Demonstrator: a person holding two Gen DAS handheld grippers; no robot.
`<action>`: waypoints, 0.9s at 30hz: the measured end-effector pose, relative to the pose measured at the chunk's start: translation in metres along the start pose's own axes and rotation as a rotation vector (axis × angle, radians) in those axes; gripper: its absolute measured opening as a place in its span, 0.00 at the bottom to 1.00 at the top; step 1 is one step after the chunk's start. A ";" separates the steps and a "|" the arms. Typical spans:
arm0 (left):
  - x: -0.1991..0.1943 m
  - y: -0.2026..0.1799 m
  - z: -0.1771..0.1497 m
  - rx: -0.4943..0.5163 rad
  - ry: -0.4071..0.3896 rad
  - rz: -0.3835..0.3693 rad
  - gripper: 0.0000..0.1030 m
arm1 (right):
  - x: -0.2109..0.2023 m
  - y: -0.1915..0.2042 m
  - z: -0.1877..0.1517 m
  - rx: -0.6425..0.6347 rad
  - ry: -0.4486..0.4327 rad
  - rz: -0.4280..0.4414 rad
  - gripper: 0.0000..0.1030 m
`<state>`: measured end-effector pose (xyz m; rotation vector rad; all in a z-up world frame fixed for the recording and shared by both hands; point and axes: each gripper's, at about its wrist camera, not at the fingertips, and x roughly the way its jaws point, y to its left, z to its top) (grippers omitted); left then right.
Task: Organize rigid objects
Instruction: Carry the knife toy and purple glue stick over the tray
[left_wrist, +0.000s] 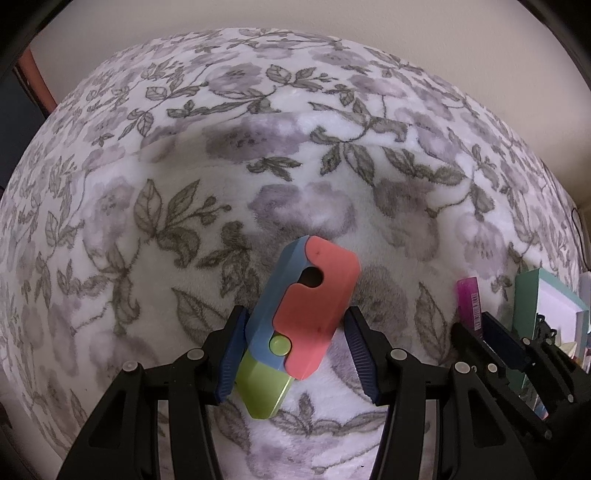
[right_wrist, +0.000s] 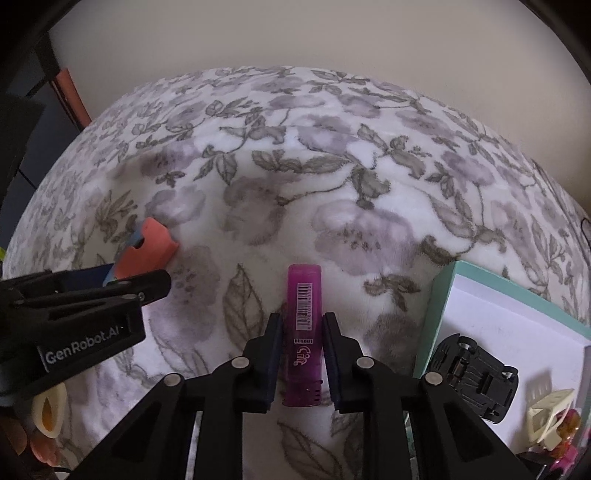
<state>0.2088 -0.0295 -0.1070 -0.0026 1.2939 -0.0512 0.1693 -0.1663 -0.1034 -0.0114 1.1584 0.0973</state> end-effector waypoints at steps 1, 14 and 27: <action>0.000 -0.001 0.000 0.005 -0.001 0.005 0.54 | 0.000 0.001 0.000 -0.005 -0.001 -0.005 0.22; 0.000 -0.008 -0.001 0.017 -0.003 0.023 0.53 | -0.002 0.008 -0.005 -0.037 -0.009 -0.044 0.21; -0.009 0.002 -0.001 -0.031 -0.014 -0.052 0.50 | -0.015 0.003 -0.004 0.003 -0.028 0.019 0.21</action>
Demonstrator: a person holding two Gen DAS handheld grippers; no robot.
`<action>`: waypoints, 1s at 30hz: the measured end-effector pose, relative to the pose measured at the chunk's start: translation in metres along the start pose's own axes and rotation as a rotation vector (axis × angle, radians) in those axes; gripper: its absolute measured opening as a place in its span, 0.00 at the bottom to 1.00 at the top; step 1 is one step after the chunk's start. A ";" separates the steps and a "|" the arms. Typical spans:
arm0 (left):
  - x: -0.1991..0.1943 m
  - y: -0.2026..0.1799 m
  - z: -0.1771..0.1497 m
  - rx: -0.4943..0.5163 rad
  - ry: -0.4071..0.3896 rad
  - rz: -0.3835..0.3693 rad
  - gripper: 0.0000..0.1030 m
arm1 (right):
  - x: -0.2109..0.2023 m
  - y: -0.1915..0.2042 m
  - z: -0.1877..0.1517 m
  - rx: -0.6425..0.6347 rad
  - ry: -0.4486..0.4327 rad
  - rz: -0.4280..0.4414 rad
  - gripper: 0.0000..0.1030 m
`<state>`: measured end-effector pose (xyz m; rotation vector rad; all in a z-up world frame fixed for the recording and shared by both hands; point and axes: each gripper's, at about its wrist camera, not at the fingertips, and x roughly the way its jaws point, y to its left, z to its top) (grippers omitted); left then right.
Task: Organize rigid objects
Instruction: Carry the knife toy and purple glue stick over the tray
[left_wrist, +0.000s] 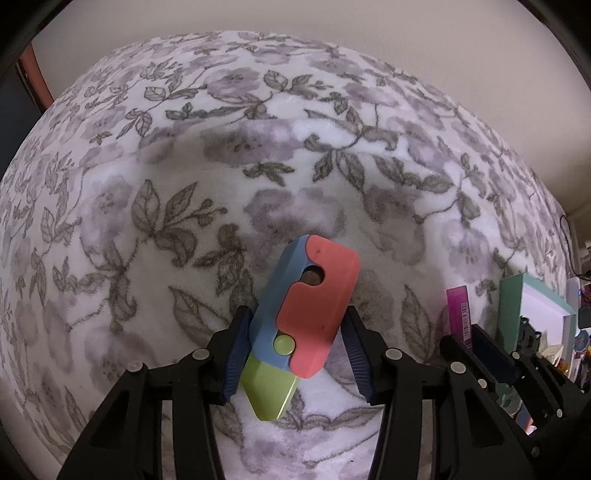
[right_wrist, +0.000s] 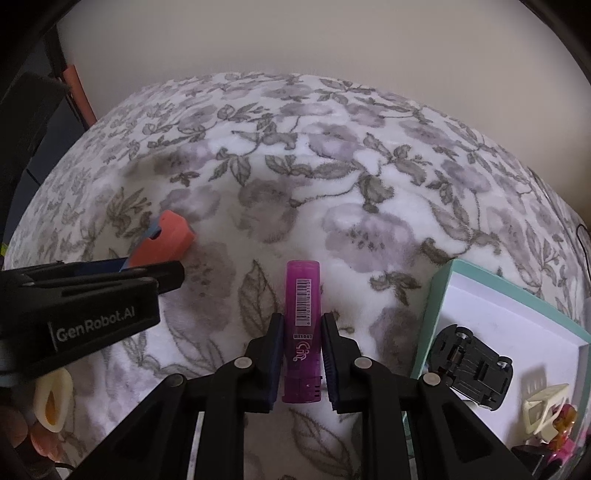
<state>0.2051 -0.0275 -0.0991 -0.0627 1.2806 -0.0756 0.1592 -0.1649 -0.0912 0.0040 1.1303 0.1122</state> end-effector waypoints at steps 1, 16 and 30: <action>-0.005 0.003 0.000 0.001 -0.006 -0.002 0.50 | -0.002 -0.001 0.001 0.007 -0.004 0.005 0.21; -0.055 -0.006 0.008 -0.015 -0.132 -0.040 0.50 | -0.031 -0.013 -0.002 0.034 -0.042 0.003 0.21; -0.091 -0.018 0.002 0.003 -0.216 -0.067 0.50 | -0.062 -0.032 -0.015 0.093 -0.067 0.004 0.21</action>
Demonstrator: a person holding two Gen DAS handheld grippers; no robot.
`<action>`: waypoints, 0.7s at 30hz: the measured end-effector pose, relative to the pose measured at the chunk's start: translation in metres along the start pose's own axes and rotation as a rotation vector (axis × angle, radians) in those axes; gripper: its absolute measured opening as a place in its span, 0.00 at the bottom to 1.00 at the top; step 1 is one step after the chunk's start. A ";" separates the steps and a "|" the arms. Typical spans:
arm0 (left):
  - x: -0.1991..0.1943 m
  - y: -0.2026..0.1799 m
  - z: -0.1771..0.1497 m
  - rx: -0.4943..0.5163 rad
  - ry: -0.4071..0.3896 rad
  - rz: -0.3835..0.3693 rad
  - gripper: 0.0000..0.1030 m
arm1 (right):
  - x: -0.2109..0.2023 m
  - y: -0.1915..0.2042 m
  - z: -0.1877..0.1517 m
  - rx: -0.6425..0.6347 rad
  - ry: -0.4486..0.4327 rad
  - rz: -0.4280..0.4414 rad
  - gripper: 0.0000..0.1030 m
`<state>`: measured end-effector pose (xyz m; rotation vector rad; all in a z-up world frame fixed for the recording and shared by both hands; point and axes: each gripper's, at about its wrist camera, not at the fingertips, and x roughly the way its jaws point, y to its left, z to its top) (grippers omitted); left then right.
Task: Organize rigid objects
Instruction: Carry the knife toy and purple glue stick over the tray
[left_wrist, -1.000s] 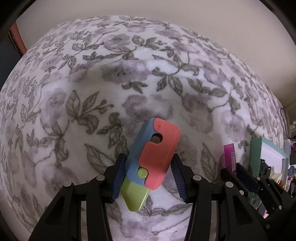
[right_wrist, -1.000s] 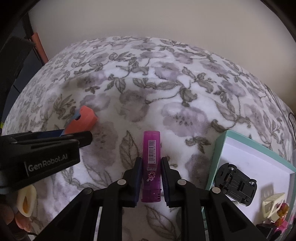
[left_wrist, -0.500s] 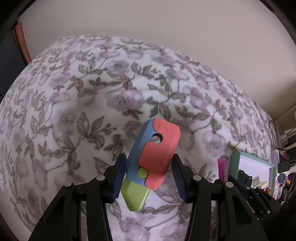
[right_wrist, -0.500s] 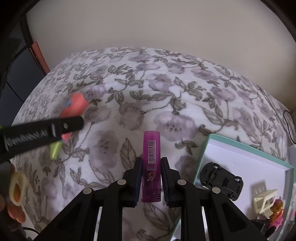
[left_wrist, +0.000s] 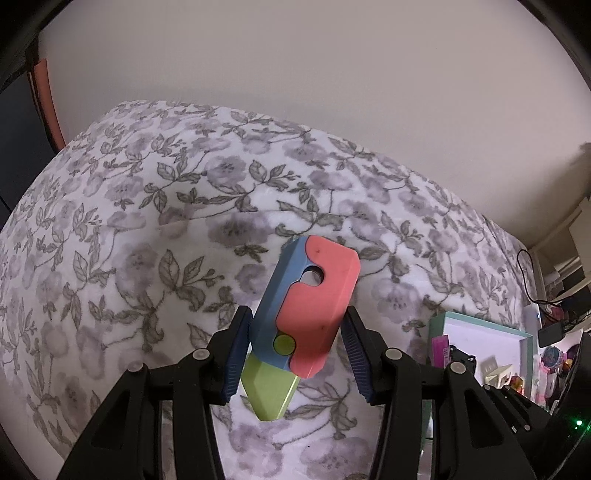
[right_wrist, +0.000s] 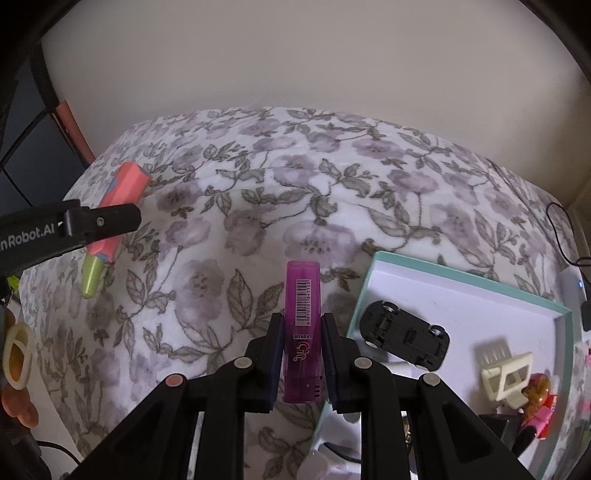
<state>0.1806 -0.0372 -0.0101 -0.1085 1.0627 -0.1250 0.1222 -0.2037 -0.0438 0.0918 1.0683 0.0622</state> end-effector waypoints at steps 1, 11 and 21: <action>-0.002 -0.001 -0.001 0.000 -0.003 -0.003 0.50 | -0.003 -0.001 0.000 0.005 -0.003 0.001 0.21; -0.025 -0.025 -0.012 0.050 -0.050 -0.014 0.50 | -0.029 -0.016 -0.009 0.063 -0.022 0.012 0.21; -0.036 -0.050 -0.034 0.089 -0.050 -0.059 0.50 | -0.058 -0.030 -0.028 0.126 -0.040 0.018 0.21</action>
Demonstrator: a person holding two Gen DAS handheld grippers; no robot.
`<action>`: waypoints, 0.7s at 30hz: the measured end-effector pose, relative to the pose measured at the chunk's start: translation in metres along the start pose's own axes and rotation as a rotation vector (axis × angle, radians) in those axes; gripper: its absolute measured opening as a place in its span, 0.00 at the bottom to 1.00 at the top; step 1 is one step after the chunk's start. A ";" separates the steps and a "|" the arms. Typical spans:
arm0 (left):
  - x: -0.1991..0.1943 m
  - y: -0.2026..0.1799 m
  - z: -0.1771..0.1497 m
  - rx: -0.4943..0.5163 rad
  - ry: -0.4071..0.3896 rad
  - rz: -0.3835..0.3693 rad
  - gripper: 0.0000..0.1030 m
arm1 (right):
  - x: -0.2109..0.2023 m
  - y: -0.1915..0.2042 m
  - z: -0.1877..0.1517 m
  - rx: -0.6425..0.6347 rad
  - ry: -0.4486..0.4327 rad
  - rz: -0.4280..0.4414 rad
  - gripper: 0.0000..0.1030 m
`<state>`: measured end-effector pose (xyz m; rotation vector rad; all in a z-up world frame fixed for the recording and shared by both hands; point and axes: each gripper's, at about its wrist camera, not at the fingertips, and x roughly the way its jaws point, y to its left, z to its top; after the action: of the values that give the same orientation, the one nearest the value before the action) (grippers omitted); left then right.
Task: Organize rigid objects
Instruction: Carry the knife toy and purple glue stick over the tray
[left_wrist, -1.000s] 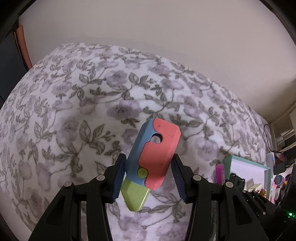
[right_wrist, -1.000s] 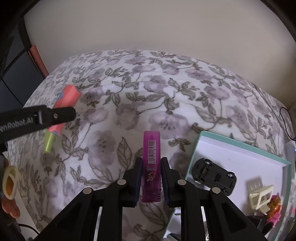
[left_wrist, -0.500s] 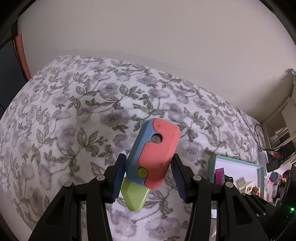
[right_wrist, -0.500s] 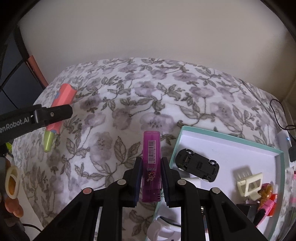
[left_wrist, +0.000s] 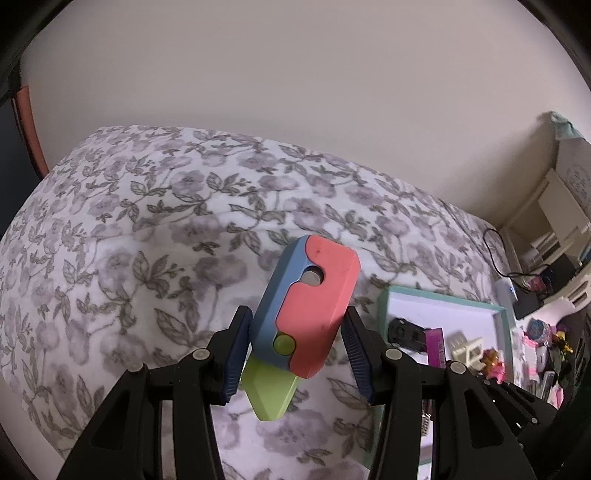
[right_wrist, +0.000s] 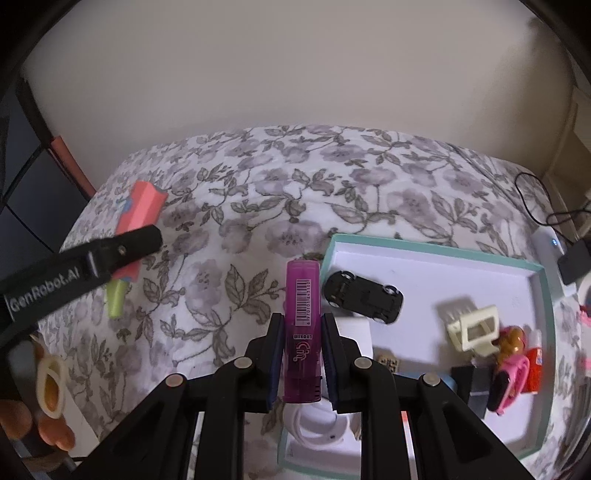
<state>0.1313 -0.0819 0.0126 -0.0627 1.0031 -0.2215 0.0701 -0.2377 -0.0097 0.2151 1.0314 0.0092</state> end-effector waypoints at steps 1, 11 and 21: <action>-0.001 -0.003 -0.003 0.004 0.003 -0.007 0.50 | -0.003 -0.003 -0.002 0.009 0.000 0.000 0.21; -0.007 -0.036 -0.024 0.056 0.015 -0.049 0.50 | -0.022 -0.031 -0.020 0.087 0.005 0.002 0.21; -0.002 -0.070 -0.044 0.126 0.065 -0.095 0.50 | -0.034 -0.059 -0.026 0.160 -0.002 0.010 0.21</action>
<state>0.0826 -0.1474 0.0012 0.0119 1.0494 -0.3748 0.0252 -0.2943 -0.0045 0.3661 1.0294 -0.0650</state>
